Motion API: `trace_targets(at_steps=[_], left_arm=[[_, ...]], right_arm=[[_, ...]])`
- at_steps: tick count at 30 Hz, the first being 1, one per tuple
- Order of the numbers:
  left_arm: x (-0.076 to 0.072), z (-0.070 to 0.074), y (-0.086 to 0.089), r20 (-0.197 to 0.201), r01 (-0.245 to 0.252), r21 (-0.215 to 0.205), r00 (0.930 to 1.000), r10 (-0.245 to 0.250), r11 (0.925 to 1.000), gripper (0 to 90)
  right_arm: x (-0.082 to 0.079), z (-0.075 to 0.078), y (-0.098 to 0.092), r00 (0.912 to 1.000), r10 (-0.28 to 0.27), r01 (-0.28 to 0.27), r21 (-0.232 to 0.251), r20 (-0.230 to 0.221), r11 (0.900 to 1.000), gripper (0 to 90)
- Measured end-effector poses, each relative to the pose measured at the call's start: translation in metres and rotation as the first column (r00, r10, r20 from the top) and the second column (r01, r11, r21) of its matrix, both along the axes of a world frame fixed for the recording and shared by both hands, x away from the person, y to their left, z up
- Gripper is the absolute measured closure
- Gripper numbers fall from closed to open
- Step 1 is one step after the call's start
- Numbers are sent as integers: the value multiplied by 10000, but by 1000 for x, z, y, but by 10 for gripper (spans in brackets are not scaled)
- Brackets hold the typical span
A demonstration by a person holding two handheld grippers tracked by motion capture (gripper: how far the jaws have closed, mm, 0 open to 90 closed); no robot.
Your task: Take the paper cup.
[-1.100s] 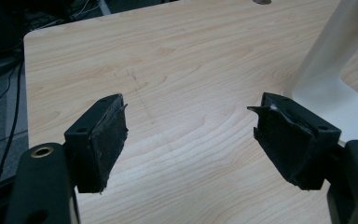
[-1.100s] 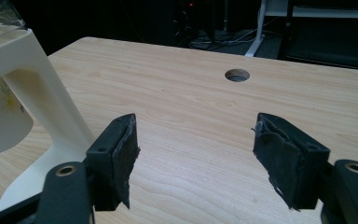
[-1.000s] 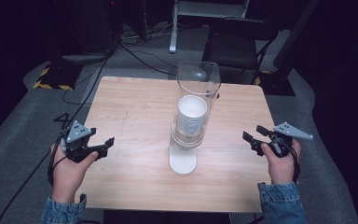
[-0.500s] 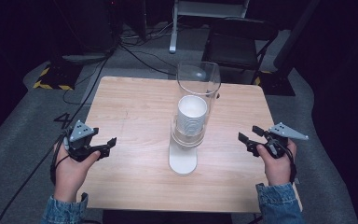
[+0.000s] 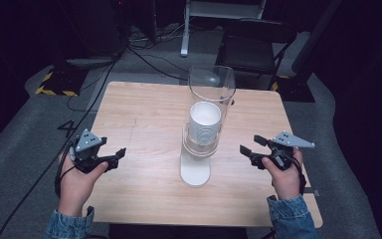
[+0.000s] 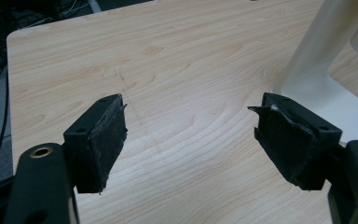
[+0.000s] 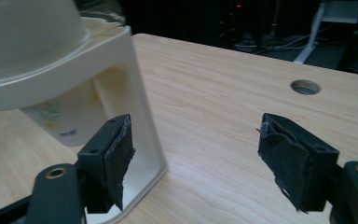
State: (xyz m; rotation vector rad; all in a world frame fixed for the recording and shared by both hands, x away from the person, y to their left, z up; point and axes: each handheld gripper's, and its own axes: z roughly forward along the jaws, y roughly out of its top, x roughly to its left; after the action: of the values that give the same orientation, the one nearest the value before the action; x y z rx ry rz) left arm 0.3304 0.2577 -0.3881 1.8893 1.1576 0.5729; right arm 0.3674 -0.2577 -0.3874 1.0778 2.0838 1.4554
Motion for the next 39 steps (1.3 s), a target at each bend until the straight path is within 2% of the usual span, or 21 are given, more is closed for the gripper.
trace_targets(at_steps=[9, 13, 19, 26, 30, 34, 39], left_arm=[[1, -2, -2, -83, 140, 122, 9999, -139, 9998, 243], [1, -3, -4, -101, 165, 134, 9998, -164, 9998, 243], [1, -4, -8, -170, 279, 189, 9995, -276, 9994, 243], [1, -4, -8, -198, 291, 235, 9994, -287, 9993, 243], [1, -5, -8, -206, 283, 251, 9994, -278, 9993, 243], [1, -6, -8, -210, 276, 277, 9994, -270, 9992, 243], [1, -6, -8, -220, 257, 273, 9994, -251, 9993, 243]], right_arm=[[-4, 0, 25, 9963, 844, -842, -99, 132, 9964, 265], [-5, -1, 36, 9904, 1379, -1378, 191, -57, 9903, 261], [-5, -6, 47, 9859, 1667, -1666, 109, -108, 9860, 253], [-5, -13, 64, 9745, 2226, -2218, 270, -289, 9747, 222], [-6, -16, 76, 9635, 2671, -2665, 243, -207, 9635, 180], [-4, -20, 85, 9659, 2585, -2575, 472, -160, 9651, 176], [0, -28, 96, 9666, 2549, -2537, 433, -264, 9663, 176]])
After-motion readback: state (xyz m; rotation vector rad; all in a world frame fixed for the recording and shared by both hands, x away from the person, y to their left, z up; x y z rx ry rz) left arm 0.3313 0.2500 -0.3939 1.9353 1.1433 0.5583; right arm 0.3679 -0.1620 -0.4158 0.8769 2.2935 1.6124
